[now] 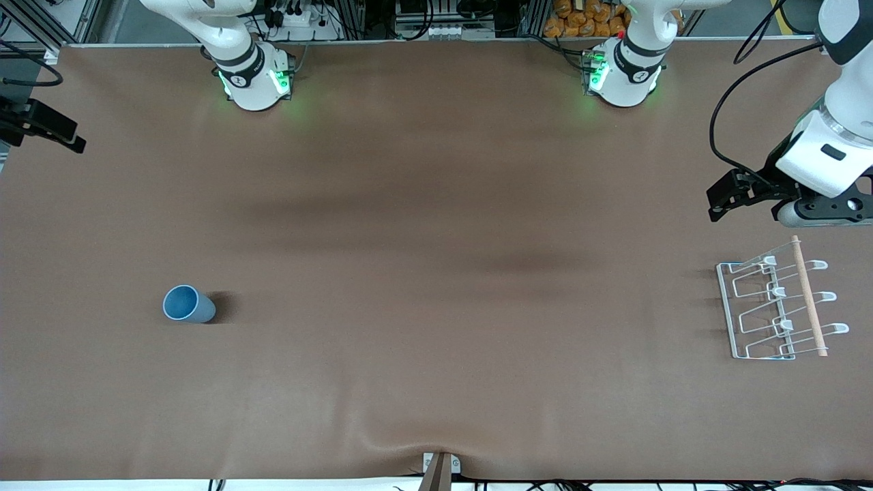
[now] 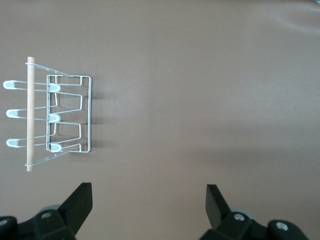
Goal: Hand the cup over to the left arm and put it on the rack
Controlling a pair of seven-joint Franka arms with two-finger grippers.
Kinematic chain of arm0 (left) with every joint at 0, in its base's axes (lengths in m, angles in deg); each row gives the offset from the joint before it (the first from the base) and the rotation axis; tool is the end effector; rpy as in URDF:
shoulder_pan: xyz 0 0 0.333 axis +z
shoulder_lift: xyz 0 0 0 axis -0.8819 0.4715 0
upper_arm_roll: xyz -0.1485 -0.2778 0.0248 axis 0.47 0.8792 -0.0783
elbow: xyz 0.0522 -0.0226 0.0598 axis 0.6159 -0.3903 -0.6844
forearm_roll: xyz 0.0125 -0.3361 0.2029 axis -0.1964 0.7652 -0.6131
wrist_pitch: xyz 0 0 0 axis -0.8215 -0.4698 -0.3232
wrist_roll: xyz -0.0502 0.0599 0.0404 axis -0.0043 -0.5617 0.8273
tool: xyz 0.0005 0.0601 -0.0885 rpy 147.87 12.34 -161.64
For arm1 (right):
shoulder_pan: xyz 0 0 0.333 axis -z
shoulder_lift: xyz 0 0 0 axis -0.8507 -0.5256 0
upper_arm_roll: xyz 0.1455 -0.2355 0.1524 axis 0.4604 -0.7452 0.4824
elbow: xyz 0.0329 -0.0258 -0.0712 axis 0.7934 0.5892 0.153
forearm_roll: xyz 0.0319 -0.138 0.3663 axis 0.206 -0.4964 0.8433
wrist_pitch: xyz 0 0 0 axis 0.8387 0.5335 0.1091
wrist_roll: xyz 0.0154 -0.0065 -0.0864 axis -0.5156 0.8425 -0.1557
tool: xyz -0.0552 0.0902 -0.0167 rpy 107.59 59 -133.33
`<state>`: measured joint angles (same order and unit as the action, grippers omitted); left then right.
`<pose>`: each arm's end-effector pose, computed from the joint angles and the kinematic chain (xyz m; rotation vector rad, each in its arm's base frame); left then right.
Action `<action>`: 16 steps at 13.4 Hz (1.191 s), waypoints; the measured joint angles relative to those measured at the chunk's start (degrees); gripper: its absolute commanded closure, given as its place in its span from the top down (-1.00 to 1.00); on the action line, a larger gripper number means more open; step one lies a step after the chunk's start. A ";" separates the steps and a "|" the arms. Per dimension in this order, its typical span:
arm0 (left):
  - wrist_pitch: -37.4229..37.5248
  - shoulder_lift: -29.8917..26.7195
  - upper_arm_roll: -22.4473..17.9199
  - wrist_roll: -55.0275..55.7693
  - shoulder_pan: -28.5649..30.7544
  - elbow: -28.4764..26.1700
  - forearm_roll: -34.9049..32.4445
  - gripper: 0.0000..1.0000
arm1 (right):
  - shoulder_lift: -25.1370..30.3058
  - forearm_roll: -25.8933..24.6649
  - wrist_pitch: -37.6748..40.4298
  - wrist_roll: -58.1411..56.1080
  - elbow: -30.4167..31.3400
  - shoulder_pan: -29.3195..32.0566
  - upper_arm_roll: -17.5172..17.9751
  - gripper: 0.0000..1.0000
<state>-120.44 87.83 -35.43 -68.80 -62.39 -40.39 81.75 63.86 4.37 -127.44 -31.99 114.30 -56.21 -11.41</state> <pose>0.5771 -0.0802 0.6056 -3.1164 0.0074 -0.1730 0.5166 -0.0322 0.6734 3.1258 -0.2092 -0.1045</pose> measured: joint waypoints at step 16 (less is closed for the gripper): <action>0.85 0.24 -0.16 0.00 0.09 0.00 0.00 1.00 | 0.02 0.01 -0.01 0.00 -0.81 0.17 0.02 1.00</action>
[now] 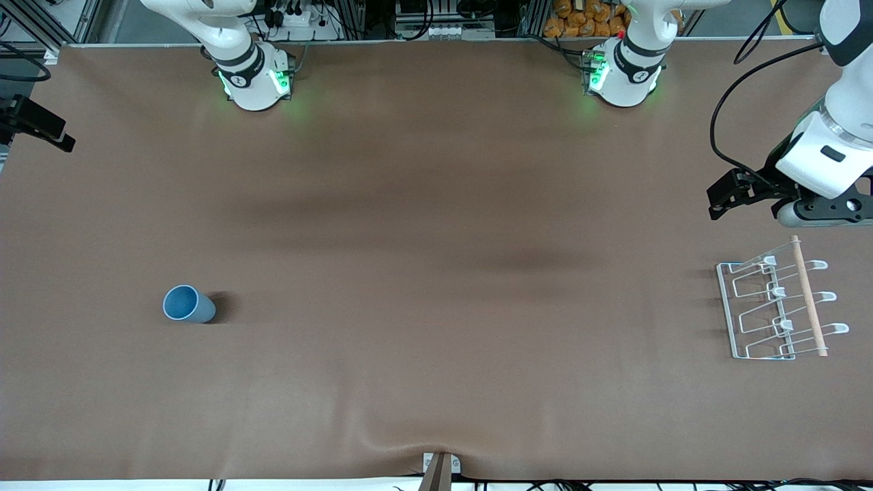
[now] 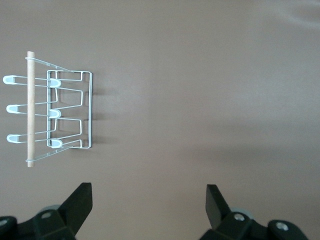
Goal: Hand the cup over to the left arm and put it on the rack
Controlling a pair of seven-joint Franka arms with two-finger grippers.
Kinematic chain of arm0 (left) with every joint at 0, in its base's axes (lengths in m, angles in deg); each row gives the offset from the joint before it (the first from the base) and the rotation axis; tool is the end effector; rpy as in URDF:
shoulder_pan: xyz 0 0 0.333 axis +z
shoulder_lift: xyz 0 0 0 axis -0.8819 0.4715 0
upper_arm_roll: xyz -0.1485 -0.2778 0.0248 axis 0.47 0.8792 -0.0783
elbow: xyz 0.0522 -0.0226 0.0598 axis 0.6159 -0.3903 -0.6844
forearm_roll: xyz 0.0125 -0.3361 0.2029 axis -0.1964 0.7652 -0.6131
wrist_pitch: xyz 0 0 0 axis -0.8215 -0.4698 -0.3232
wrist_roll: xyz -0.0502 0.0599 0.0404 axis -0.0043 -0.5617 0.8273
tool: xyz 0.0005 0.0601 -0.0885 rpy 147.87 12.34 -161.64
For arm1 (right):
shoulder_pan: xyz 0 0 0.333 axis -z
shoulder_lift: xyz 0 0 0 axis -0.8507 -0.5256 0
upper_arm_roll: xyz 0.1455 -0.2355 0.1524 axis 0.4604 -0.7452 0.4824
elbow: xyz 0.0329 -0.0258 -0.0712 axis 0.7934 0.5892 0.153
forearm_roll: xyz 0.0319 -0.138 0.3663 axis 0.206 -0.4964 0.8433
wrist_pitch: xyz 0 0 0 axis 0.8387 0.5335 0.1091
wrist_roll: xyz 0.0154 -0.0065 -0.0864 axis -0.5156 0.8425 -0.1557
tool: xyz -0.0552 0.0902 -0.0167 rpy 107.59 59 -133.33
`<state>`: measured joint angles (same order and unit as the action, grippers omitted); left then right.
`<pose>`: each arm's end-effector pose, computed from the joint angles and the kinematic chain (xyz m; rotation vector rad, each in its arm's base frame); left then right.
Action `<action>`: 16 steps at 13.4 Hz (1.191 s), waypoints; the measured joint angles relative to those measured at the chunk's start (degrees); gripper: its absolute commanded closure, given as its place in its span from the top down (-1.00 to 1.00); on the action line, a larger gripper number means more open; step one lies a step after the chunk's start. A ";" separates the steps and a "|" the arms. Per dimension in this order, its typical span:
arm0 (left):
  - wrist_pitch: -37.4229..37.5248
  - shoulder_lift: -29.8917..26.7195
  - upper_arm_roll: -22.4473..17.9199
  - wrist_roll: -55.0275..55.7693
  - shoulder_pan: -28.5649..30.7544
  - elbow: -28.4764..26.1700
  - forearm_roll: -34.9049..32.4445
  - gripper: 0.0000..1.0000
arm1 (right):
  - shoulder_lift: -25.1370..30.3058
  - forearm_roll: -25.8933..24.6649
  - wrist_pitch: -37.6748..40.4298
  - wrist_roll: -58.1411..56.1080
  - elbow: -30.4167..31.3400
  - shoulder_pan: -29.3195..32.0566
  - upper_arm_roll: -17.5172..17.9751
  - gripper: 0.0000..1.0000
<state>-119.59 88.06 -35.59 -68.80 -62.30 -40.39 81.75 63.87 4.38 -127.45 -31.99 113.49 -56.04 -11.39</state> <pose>0.5771 -0.0775 0.6019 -3.1154 0.0003 -0.1437 0.5162 -0.0335 0.6799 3.1265 -0.2134 -0.0819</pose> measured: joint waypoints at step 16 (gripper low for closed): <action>0.00 0.46 0.00 0.00 -0.01 0.00 0.00 1.00 | -0.45 -0.22 -1.78 -0.03 0.00 1.40 -0.15 1.00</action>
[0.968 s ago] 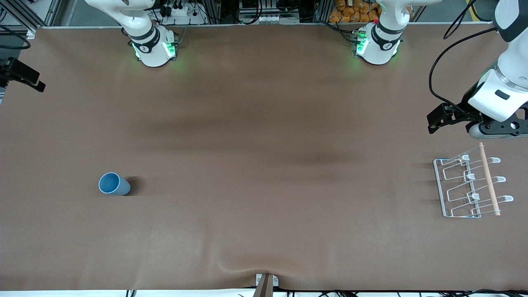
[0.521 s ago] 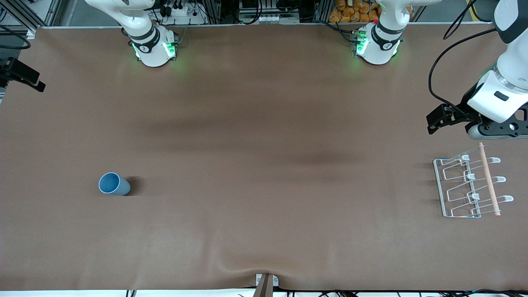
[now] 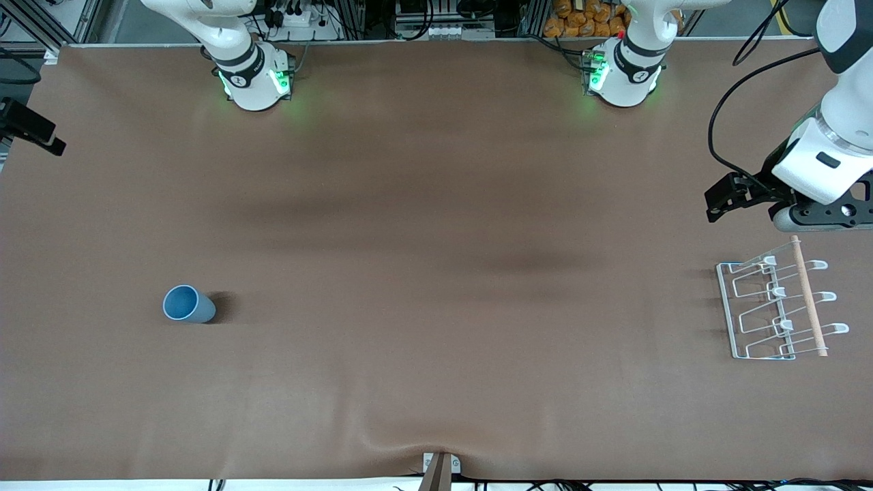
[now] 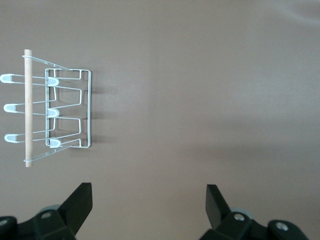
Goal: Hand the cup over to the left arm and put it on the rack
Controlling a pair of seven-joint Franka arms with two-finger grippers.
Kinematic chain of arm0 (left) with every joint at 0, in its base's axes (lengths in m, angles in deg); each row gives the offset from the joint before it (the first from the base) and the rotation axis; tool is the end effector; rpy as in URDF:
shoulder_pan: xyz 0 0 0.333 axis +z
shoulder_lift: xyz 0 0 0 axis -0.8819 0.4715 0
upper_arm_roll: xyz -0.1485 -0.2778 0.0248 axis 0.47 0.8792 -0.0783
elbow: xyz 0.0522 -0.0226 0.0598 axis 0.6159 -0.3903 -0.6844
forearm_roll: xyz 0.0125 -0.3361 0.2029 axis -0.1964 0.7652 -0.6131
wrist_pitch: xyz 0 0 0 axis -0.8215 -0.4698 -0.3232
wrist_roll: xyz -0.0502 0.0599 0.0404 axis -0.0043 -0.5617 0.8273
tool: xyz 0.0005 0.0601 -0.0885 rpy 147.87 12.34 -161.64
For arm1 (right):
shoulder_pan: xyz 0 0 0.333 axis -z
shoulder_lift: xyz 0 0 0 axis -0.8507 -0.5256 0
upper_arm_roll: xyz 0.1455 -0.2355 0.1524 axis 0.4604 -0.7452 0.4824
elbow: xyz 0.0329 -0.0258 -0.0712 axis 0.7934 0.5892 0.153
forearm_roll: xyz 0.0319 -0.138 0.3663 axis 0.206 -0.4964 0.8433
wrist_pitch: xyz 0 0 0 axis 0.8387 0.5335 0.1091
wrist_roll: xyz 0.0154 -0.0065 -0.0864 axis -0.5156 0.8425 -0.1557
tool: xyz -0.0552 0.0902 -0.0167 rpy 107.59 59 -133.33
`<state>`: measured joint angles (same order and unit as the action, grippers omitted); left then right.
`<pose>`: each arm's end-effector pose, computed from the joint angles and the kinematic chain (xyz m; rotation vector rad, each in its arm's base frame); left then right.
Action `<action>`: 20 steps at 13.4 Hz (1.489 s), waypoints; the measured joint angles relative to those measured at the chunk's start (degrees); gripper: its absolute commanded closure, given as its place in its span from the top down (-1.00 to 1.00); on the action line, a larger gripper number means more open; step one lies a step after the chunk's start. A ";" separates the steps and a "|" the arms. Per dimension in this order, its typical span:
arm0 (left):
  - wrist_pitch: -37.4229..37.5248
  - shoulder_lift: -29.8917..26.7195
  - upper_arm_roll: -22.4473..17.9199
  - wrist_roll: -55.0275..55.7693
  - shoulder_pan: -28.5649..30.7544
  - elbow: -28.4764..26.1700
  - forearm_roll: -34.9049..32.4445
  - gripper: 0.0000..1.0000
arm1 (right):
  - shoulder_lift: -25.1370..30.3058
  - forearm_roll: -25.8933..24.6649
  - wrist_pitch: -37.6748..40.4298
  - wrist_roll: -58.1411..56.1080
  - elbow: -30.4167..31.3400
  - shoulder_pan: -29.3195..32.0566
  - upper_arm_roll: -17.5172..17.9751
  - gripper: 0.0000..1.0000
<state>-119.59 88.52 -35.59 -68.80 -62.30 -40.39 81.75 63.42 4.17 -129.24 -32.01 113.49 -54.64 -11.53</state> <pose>0.5793 -0.0775 0.5972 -3.1159 0.0005 -0.1312 0.5212 -0.0483 0.6784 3.1209 -0.2553 -0.0454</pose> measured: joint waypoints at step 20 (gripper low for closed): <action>0.01 0.79 -0.16 -0.56 0.09 -0.01 0.00 1.00 | -30.92 -0.44 -25.60 -0.18 1.05 3.93 0.33 1.00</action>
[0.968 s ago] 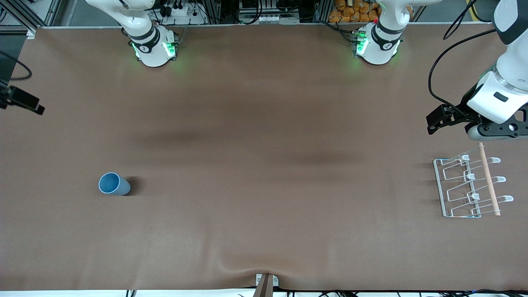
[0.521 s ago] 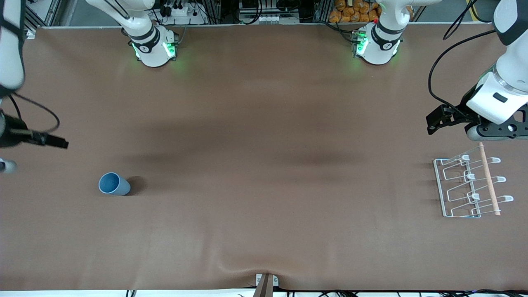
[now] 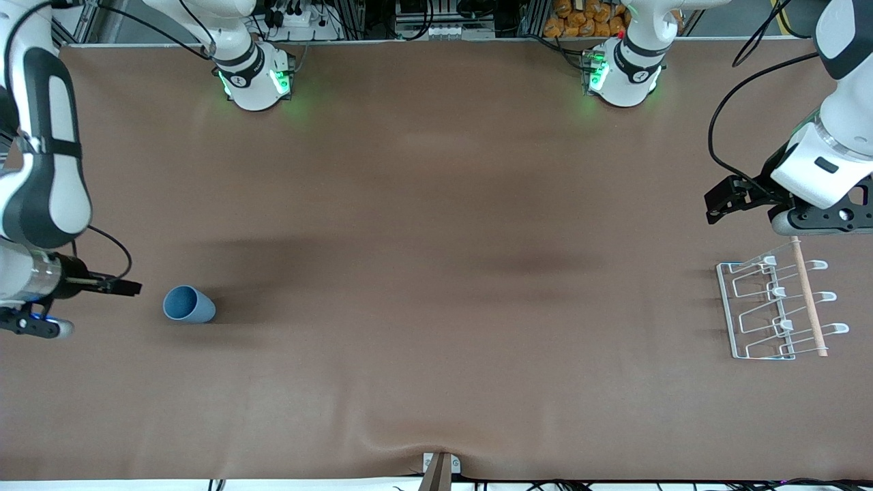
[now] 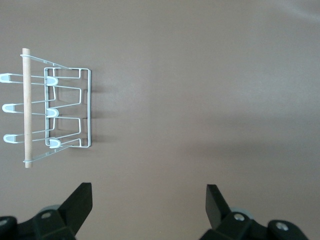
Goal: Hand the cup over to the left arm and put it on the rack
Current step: 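Move the right gripper down to the blue cup and close on it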
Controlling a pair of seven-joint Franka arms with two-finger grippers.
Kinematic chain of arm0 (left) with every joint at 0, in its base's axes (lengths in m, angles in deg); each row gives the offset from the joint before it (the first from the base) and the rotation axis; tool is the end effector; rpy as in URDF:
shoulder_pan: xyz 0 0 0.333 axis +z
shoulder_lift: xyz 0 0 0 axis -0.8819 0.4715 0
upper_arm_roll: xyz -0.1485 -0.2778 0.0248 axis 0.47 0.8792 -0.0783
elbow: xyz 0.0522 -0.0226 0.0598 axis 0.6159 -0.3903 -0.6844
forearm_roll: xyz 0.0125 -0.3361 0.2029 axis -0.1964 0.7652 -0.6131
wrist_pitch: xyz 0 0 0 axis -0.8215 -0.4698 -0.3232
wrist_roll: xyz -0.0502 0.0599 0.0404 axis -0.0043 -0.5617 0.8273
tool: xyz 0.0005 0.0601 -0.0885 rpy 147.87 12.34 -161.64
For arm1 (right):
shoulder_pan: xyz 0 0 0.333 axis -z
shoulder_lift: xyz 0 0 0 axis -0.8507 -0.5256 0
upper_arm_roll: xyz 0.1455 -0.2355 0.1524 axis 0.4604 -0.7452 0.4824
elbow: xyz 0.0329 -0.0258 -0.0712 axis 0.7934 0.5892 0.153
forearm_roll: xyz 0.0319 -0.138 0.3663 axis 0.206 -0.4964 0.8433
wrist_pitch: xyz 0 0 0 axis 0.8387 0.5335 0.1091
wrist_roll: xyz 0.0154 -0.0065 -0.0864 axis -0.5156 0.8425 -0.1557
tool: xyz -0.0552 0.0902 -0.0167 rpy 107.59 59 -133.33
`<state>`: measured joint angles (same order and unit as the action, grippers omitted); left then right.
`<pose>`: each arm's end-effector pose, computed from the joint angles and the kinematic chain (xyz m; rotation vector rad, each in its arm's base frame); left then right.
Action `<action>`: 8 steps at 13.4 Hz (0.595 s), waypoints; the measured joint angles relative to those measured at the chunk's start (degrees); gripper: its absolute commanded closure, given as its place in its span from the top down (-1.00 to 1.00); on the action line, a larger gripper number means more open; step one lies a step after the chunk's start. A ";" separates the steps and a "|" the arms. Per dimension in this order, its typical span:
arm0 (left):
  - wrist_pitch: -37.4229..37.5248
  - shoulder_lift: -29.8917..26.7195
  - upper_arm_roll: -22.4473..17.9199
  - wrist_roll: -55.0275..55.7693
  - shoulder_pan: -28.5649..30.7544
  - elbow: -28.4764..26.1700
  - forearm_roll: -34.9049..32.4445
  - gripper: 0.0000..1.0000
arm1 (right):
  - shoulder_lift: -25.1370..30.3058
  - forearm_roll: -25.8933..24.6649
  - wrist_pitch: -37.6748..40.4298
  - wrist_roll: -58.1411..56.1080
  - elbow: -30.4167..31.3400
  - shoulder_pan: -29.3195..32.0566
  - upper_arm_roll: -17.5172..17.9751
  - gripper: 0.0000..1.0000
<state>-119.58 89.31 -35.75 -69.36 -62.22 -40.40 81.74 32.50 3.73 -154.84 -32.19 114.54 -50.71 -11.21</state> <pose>0.5831 -0.0751 0.5891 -3.1157 0.0095 -0.1089 0.6730 -0.1027 0.3727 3.0944 -0.3310 -0.2197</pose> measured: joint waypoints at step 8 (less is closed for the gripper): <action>0.00 1.71 0.11 0.00 -0.05 0.00 2.27 1.00 | -6.69 3.38 -4.44 1.44 0.42 0.13 -0.04 1.00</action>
<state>-119.58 91.02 -35.64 -69.36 -62.27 -40.40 84.01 25.81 7.11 -159.28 -30.75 114.96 -50.58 -11.24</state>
